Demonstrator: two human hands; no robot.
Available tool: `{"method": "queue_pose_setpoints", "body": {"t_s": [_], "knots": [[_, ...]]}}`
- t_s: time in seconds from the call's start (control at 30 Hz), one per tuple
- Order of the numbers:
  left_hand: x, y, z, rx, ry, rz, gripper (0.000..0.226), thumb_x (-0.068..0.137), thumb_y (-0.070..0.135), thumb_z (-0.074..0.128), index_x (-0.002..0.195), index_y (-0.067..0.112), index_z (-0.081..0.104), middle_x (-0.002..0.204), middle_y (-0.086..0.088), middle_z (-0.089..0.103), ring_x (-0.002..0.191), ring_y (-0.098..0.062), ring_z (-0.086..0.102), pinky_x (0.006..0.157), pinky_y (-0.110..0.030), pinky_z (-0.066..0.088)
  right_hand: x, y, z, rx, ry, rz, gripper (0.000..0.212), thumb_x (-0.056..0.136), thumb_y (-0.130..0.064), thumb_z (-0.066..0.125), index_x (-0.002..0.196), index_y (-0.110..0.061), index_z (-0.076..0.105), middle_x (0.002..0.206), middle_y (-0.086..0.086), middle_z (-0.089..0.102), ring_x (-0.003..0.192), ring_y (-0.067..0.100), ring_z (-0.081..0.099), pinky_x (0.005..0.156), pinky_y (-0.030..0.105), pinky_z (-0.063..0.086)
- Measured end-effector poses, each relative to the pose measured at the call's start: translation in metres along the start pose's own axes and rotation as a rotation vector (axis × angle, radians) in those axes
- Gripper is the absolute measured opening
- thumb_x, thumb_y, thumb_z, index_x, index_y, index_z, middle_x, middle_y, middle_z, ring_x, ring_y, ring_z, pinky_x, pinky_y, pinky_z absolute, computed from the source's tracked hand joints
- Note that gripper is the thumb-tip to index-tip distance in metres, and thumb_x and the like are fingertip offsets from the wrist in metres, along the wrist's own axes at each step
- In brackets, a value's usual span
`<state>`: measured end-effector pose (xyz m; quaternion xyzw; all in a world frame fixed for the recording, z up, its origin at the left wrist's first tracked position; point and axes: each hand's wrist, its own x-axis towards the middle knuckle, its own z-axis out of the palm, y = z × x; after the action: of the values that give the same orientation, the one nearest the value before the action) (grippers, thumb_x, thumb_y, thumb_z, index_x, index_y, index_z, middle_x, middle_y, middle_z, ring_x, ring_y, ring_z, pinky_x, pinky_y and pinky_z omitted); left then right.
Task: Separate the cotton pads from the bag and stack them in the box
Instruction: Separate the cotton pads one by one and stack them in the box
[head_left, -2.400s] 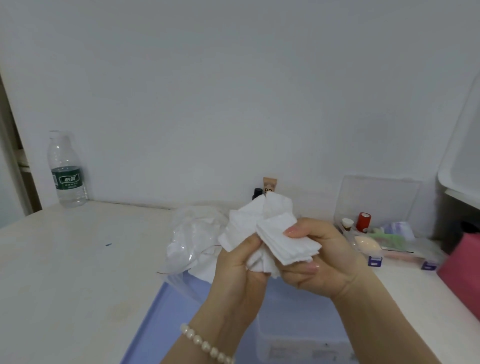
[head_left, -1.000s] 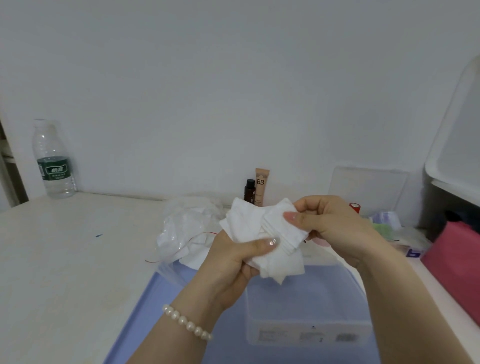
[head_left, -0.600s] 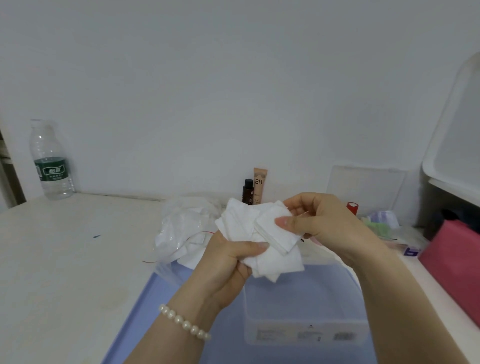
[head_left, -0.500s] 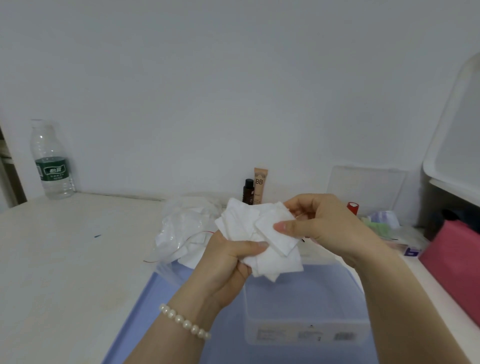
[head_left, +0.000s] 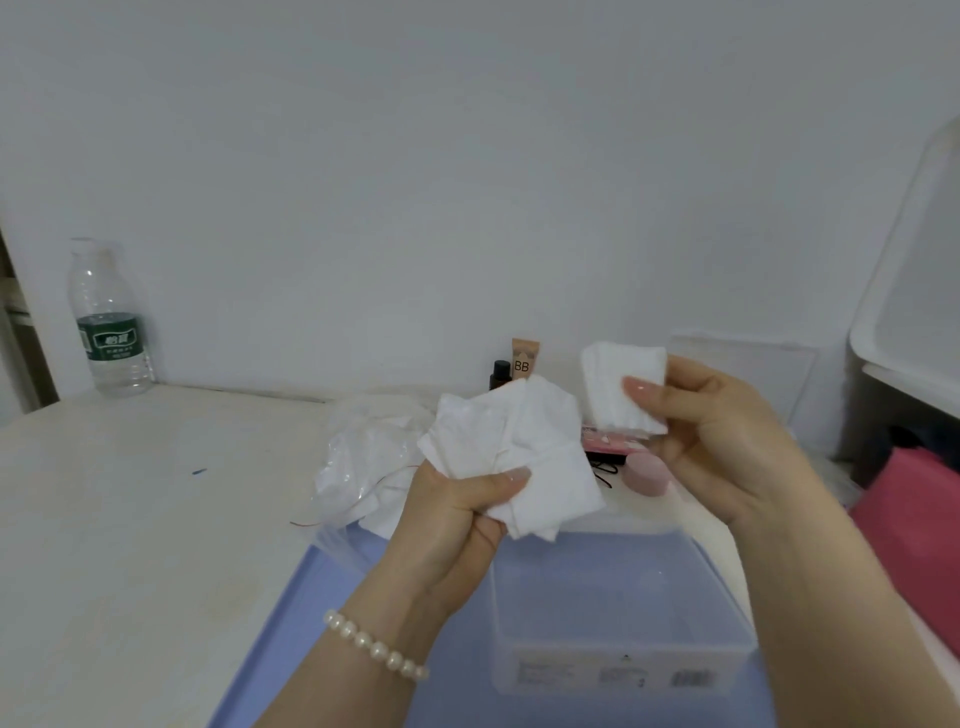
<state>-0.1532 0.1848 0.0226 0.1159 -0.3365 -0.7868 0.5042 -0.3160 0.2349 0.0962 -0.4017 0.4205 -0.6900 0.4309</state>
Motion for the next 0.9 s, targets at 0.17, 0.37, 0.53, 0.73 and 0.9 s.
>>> {"method": "queue_pose_setpoints", "body": {"t_s": [0.17, 0.37, 0.53, 0.73, 0.9], "knots": [[0.001, -0.001, 0.002, -0.094, -0.005, 0.042, 0.062, 0.062, -0.013, 0.057, 0.122, 0.002, 0.055, 0.116, -0.018, 0.066, 0.105, -0.030, 0.065, 0.082, -0.042, 0.056, 0.002, 0.002, -0.001, 0.239, 0.092, 0.168, 0.016, 0.067, -0.008, 0.061, 0.082, -0.008, 0.063, 0.069, 0.002, 0.071, 0.060, 0.013, 0.067, 0.056, 0.022, 0.055], [0.003, -0.005, -0.003, -0.064, -0.013, 0.050, 0.070, 0.064, -0.012, 0.058, 0.132, 0.000, 0.047, 0.126, -0.020, 0.060, 0.115, -0.033, 0.059, 0.094, -0.049, 0.047, 0.000, 0.014, 0.014, 0.052, 0.026, 0.345, 0.019, 0.059, -0.020, 0.067, 0.078, -0.017, 0.067, 0.071, -0.002, 0.070, 0.066, 0.013, 0.058, 0.063, 0.023, 0.031], [0.005, -0.007, -0.004, -0.073, -0.010, 0.070, 0.067, 0.063, -0.013, 0.057, 0.128, 0.001, 0.051, 0.120, -0.020, 0.063, 0.109, -0.032, 0.063, 0.089, -0.046, 0.052, 0.000, 0.018, 0.019, 0.082, -0.022, 0.376, 0.024, 0.063, -0.016, 0.066, 0.086, -0.009, 0.068, 0.077, 0.007, 0.071, 0.061, 0.015, 0.066, 0.080, 0.031, 0.048], [0.005, -0.009, -0.006, -0.043, -0.045, 0.069, 0.065, 0.065, -0.012, 0.057, 0.129, -0.001, 0.050, 0.123, -0.022, 0.061, 0.114, -0.034, 0.059, 0.095, -0.049, 0.047, 0.002, 0.029, 0.025, -0.010, -0.002, 0.336, 0.055, 0.058, -0.017, 0.071, 0.110, 0.000, 0.064, 0.108, 0.016, 0.066, 0.101, 0.031, 0.059, 0.095, 0.045, 0.045], [0.006, -0.009, -0.007, -0.054, -0.058, 0.054, 0.068, 0.066, -0.012, 0.057, 0.132, -0.001, 0.047, 0.126, -0.024, 0.058, 0.117, -0.036, 0.057, 0.097, -0.053, 0.044, 0.002, 0.029, 0.026, -0.039, 0.014, 0.310, 0.042, 0.055, -0.016, 0.071, 0.096, -0.005, 0.065, 0.095, 0.013, 0.068, 0.086, 0.026, 0.062, 0.078, 0.037, 0.050]]}}
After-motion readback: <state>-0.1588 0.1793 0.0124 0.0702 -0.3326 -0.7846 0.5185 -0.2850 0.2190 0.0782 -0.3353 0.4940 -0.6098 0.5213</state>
